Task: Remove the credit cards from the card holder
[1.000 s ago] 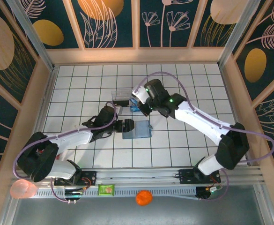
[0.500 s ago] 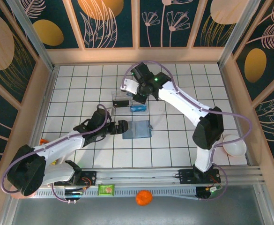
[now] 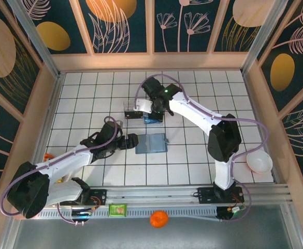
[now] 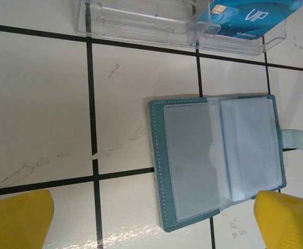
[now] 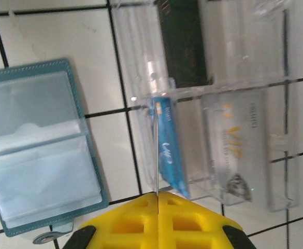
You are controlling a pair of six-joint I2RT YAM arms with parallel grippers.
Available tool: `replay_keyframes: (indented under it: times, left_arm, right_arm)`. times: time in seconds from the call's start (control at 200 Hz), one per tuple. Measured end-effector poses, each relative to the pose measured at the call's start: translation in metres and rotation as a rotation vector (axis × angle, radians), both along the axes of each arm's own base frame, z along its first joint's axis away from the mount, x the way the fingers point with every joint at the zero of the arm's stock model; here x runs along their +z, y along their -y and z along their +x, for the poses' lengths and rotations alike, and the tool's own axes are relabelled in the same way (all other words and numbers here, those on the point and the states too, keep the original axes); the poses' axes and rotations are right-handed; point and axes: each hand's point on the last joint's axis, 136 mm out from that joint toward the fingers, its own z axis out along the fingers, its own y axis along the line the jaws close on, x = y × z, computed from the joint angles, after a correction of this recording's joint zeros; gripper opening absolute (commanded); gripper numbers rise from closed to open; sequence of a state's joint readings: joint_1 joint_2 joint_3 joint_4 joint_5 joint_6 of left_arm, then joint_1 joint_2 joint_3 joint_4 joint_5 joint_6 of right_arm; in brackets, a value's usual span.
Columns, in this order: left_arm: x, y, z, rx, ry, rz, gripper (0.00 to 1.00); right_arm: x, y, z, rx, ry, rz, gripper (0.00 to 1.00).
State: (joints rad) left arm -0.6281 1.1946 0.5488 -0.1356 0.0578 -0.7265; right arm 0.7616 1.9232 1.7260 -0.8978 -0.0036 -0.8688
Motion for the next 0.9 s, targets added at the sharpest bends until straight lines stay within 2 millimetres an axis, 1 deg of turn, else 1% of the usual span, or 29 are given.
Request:
replay_keyframes:
  times: [0.08, 0.15, 0.445, 0.601, 0.781, 0.901]
  left_arm:
    - [-0.006, -0.001, -0.001, 0.000, -0.019, 0.014, 0.99]
    - [-0.010, -0.002, -0.002, 0.002, -0.029, 0.021, 0.98]
    - [-0.010, -0.002, -0.002, 0.002, -0.031, 0.023, 0.98]
    - [-0.013, -0.003, -0.002, 0.005, -0.036, 0.030, 0.99]
    - [-0.013, -0.004, -0.001, 0.009, -0.035, 0.037, 0.99]
    - [-0.014, -0.006, -0.001, 0.015, -0.037, 0.039, 0.99]
  right_arm:
    - [-0.011, 0.003, -0.006, 0.016, -0.016, -0.025, 0.00]
    - [-0.015, 0.003, -0.009, 0.023, -0.019, -0.037, 0.00]
    - [-0.012, -0.001, 0.010, 0.039, 0.079, -0.041, 0.00]
    - [-0.021, -0.003, 0.015, 0.057, 0.091, -0.063, 0.00]
    - [-0.032, -0.002, 0.016, 0.065, 0.083, -0.090, 0.00]
    - [-0.035, -0.001, 0.018, 0.061, 0.088, -0.101, 0.00]
